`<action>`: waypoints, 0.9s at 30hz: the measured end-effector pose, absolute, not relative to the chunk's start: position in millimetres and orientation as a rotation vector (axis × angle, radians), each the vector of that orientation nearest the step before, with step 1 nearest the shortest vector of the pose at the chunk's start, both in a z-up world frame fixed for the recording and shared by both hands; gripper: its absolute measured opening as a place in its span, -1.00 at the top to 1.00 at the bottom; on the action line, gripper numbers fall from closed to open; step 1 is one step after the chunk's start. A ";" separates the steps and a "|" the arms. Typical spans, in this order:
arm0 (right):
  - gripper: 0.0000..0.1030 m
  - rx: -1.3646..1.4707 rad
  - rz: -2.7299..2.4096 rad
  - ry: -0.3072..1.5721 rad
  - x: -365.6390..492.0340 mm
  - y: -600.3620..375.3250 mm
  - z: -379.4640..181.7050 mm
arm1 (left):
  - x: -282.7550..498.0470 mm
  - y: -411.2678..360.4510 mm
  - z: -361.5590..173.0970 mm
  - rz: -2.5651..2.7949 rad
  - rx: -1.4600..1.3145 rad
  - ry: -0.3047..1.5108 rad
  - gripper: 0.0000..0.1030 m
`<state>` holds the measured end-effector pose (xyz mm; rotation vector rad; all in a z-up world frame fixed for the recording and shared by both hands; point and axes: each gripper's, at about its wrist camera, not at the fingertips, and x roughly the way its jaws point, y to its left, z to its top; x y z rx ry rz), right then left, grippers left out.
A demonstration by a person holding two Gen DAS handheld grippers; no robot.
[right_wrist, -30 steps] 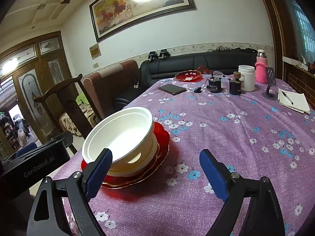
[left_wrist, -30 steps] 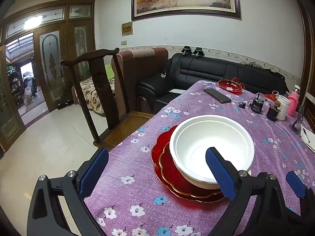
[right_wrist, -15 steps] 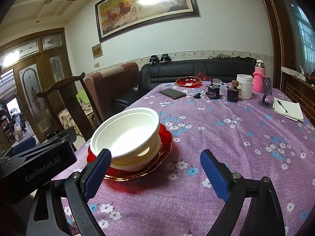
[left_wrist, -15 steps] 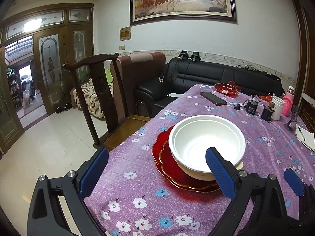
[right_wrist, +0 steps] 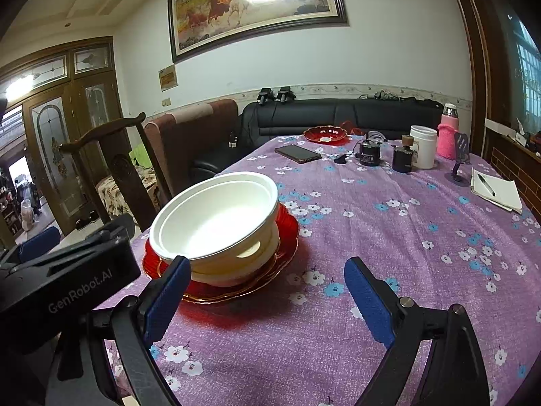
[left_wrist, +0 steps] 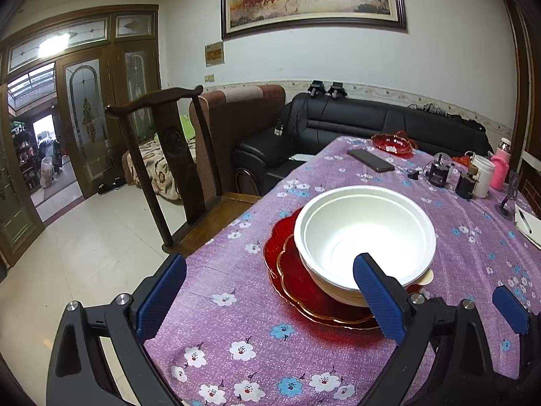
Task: Organize plates and bowls
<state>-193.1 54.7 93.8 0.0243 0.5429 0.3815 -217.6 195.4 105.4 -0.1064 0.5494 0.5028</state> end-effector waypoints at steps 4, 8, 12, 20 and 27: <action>-0.84 0.017 0.379 0.555 -189.8 56.7 89.2 | -215.6 198.3 101.9 0.501 -0.115 0.565 -0.92; -0.84 0.007 0.380 0.571 -186.2 58.7 85.8 | -211.6 198.7 99.2 0.503 -0.111 0.579 -0.92; -0.84 -0.005 0.372 0.574 -184.4 58.0 83.7 | -208.0 197.5 96.6 0.493 -0.115 0.599 -0.92; -0.84 0.005 0.372 0.601 -178.3 52.4 76.0 | -201.0 191.5 90.6 0.474 -0.113 0.637 -0.92; -0.84 0.006 0.372 0.600 -177.4 51.4 76.2 | -197.0 186.7 89.0 0.467 -0.108 0.653 -0.92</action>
